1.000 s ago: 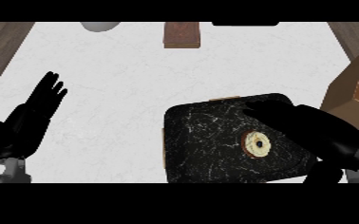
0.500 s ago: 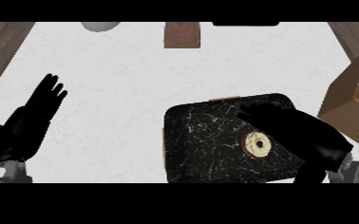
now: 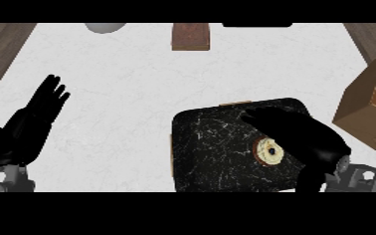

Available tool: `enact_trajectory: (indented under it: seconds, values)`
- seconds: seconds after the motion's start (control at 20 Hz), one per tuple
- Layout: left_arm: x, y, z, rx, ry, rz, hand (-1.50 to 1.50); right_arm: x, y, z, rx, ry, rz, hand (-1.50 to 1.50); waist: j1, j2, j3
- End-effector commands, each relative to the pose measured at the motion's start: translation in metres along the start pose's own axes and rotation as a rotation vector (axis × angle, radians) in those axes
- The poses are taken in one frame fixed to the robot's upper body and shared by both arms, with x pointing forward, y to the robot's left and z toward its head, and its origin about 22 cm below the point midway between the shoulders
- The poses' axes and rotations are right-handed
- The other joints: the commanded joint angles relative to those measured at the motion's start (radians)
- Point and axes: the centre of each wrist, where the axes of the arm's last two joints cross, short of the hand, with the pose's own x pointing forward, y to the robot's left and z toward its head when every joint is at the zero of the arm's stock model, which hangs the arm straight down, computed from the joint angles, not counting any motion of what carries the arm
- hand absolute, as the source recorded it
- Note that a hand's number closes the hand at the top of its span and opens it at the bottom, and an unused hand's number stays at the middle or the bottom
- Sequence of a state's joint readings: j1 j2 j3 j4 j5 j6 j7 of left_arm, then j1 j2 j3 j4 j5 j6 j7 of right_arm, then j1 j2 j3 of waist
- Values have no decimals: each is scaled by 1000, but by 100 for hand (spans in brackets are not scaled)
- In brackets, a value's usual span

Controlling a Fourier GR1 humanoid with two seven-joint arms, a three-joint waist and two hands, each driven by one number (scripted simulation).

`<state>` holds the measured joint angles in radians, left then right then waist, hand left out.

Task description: Pick the cupcake from the tray and place it in the cardboard box

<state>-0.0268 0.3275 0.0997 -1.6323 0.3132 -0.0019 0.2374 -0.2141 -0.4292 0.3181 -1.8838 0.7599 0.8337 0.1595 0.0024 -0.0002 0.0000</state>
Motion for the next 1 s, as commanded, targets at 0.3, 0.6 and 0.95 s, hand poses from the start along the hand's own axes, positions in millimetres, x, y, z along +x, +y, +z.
enact_trajectory:
  seconds: [0.3,0.6,0.95]
  values:
    - [4,21,-1,4,3,5,0,-7,20,-10,38,17,20,-150,-1,0,0]
    - [-7,-4,9,-18,12,5,0,-14,39,-25,62,29,39,-150,1,0,0]
    - [6,7,2,-5,12,1,0,-22,46,-27,63,36,41,-150,-1,0,0]
